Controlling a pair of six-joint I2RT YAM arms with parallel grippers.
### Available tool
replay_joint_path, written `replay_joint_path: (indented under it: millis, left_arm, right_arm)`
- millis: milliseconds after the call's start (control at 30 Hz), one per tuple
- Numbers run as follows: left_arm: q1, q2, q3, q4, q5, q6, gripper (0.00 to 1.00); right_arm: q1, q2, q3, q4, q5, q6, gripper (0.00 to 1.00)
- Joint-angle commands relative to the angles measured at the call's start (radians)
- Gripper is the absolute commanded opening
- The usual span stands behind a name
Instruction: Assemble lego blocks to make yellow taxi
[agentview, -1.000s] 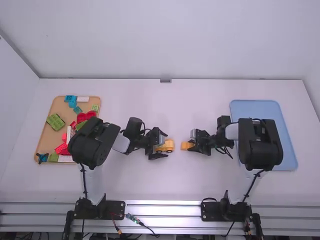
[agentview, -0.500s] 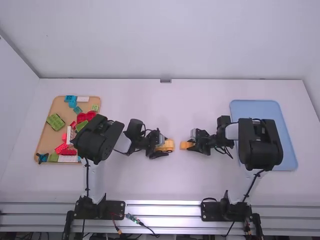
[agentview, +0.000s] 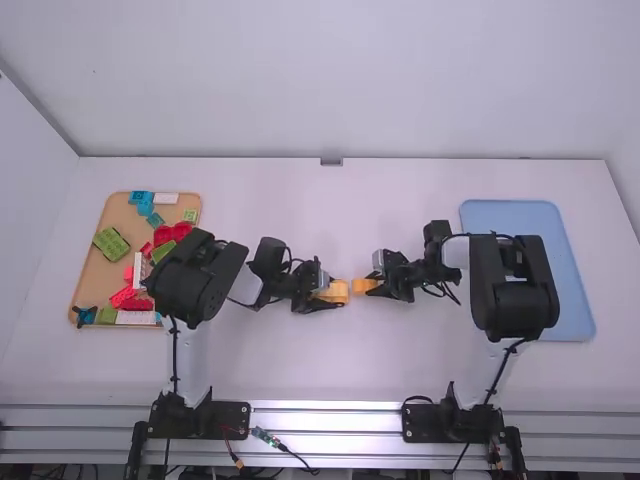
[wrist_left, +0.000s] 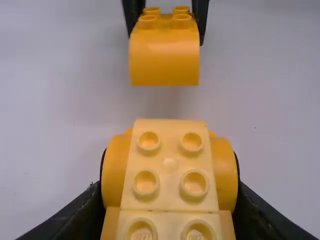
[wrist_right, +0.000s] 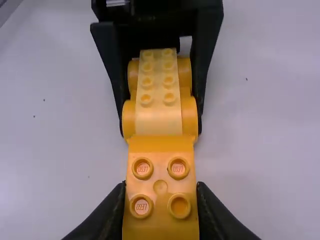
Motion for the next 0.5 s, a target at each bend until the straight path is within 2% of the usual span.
replay_joint_path:
  millis: [0, 200, 467]
  left_arm:
    - [0.006, 0.016, -0.016, -0.013, -0.027, 0.055, 0.41]
    - [0.006, 0.016, -0.001, -0.017, -0.023, 0.037, 0.44]
    - [0.006, 0.016, -0.002, -0.014, -0.027, 0.037, 0.44]
  right_arm:
    - [0.032, 0.015, 0.034, 0.005, -0.022, 0.033, 0.14]
    - [0.089, 0.015, 0.069, 0.0, 0.008, 0.1, 0.14]
    - [0.104, -0.003, 0.068, -0.002, 0.002, 0.13, 0.08]
